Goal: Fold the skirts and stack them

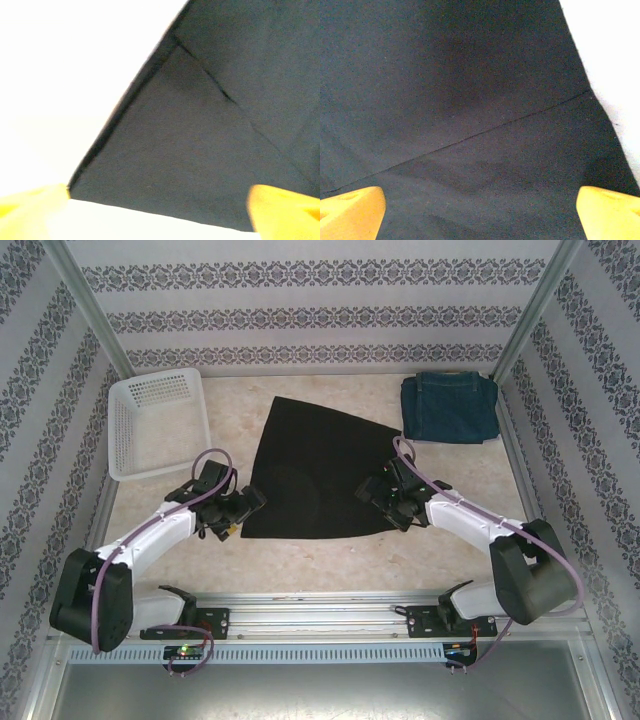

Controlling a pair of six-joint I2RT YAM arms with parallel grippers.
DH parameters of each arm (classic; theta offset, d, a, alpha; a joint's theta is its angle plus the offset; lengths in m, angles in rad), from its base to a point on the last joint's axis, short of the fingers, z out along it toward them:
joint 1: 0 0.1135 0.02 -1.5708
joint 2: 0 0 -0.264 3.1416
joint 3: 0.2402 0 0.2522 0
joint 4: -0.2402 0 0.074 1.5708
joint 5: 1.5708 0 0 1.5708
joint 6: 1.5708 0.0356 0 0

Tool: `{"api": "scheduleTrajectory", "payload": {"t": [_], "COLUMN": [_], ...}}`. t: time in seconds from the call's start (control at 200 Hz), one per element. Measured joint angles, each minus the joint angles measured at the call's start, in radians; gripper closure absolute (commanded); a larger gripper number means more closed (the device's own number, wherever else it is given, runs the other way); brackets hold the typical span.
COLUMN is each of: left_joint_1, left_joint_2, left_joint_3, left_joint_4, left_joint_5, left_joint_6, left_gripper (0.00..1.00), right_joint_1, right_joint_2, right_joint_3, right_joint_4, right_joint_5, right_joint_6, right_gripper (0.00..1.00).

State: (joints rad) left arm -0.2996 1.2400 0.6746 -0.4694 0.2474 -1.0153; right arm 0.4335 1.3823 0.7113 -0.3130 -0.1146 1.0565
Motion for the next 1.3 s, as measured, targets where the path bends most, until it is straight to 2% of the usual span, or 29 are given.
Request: {"api": "scheduleTrajectory", "payload": {"t": [0.135, 0.2, 0.32, 0.455, 0.809, 0.904, 1.004, 1.079, 1.184, 1.219, 1.299], "left_joint_1": [-0.018, -0.037, -0.048, -0.069, -0.081, -0.081, -0.08, -0.08, -0.087, -0.088, -0.087], "left_joint_2": [0.009, 0.016, 0.041, 0.08, 0.191, 0.214, 0.214, 0.213, 0.206, 0.198, 0.17], "left_joint_3": [0.005, 0.007, 0.01, 0.011, 0.041, 0.043, 0.047, 0.05, 0.064, 0.071, 0.082], "left_joint_4": [-0.061, -0.077, -0.097, -0.099, -0.095, -0.089, -0.104, -0.114, -0.09, -0.085, -0.073], "left_joint_5": [-0.04, -0.048, -0.053, -0.054, -0.088, -0.095, -0.1, -0.105, -0.092, -0.091, -0.088], "left_joint_6": [0.008, 0.012, 0.011, 0.011, 0.015, 0.016, 0.013, 0.016, 0.018, 0.021, 0.023], "left_gripper": [0.4, 0.41, 0.51, 0.56, 0.62, 0.7, 0.86, 0.91, 1.0, 1.0, 1.0], "right_joint_1": [0.0, -0.007, -0.019, -0.026, -0.033, -0.037, -0.046, -0.06, -0.099, -0.114, -0.144], "right_joint_2": [0.0, 0.0, 0.0, 0.0, -0.002, -0.014, -0.044, -0.072, -0.126, -0.143, -0.169], "right_joint_3": [0.0, 0.0, 0.0, 0.0, 0.0, -0.005, -0.016, -0.021, -0.052, -0.07, -0.115], "right_joint_4": [0.003, 0.003, 0.003, 0.003, 0.008, 0.008, -0.002, -0.021, -0.05, -0.06, -0.08], "right_joint_5": [0.006, 0.01, 0.013, 0.013, 0.013, 0.013, 0.013, 0.017, 0.024, 0.024, 0.016], "right_joint_6": [0.0, 0.0, 0.002, 0.003, 0.003, 0.003, -0.002, -0.014, -0.032, -0.035, -0.046], "right_gripper": [0.02, 0.02, 0.02, 0.02, 0.02, 0.02, 0.02, 0.03, 0.07, 0.09, 0.29]}}
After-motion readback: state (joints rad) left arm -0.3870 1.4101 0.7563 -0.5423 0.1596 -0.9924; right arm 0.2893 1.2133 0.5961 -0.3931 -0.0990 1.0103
